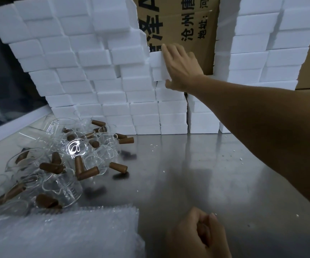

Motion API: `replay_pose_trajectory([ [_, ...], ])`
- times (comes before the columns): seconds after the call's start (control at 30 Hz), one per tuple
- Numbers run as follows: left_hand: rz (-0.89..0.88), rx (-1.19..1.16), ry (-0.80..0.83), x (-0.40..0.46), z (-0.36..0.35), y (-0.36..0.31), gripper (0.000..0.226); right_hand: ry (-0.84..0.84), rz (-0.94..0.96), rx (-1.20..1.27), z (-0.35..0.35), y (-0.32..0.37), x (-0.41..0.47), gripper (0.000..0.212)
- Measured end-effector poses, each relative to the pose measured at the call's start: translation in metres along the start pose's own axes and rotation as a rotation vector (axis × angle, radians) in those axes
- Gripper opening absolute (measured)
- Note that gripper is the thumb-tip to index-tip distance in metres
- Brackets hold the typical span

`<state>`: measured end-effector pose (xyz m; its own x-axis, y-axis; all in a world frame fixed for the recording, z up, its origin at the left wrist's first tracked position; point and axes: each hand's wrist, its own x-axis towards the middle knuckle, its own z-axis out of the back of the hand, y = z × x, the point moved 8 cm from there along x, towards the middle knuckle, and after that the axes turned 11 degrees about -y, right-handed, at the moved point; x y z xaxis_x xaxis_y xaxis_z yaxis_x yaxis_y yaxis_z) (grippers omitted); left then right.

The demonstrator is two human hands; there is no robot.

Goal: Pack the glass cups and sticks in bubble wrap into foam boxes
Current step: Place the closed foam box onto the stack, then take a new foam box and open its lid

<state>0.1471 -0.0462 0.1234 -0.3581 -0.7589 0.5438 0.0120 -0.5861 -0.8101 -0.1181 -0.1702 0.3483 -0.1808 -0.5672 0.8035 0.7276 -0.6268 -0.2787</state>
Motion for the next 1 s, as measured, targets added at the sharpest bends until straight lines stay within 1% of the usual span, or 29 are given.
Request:
replay_pose_trajectory([
  [0.1,-0.007,-0.003,0.003,0.000,-0.001,0.001,0.017,-0.002,-0.032,-0.025,-0.003,0.000,0.000,0.096],
  [0.2,-0.035,0.025,0.005,0.001,-0.002,0.003,0.022,-0.011,-0.047,-0.026,-0.002,-0.002,0.000,0.085],
  [0.27,-0.035,0.029,0.005,0.003,0.000,0.006,0.028,-0.033,-0.059,-0.002,0.002,-0.004,-0.004,0.082],
  [0.4,0.121,0.001,0.096,0.004,-0.002,0.008,0.021,-0.082,-0.087,0.039,0.020,-0.011,-0.022,0.087],
  [0.47,0.159,-0.025,0.113,0.005,-0.001,0.006,0.028,-0.101,-0.092,0.040,0.034,-0.014,-0.033,0.092],
  [0.57,0.168,-0.020,0.126,0.008,0.002,0.001,0.039,-0.122,-0.100,0.044,0.060,-0.019,-0.049,0.094],
  [0.63,0.173,-0.038,0.136,0.007,0.004,0.000,0.041,-0.144,-0.108,0.067,0.080,-0.020,-0.063,0.094],
  [0.8,0.217,-0.074,0.143,0.005,0.010,0.000,0.034,-0.215,-0.131,0.158,0.137,-0.015,-0.110,0.094],
  [0.9,0.245,-0.107,0.135,0.002,0.015,-0.002,0.025,-0.259,-0.206,0.317,0.166,-0.014,-0.154,0.091],
  [0.93,0.242,-0.119,0.110,0.002,0.018,-0.005,0.021,-0.265,-0.239,0.391,0.173,-0.013,-0.172,0.090],
  [1.0,0.231,-0.141,-0.005,0.004,0.030,-0.012,0.015,-0.274,-0.299,0.520,0.184,-0.011,-0.209,0.089],
])
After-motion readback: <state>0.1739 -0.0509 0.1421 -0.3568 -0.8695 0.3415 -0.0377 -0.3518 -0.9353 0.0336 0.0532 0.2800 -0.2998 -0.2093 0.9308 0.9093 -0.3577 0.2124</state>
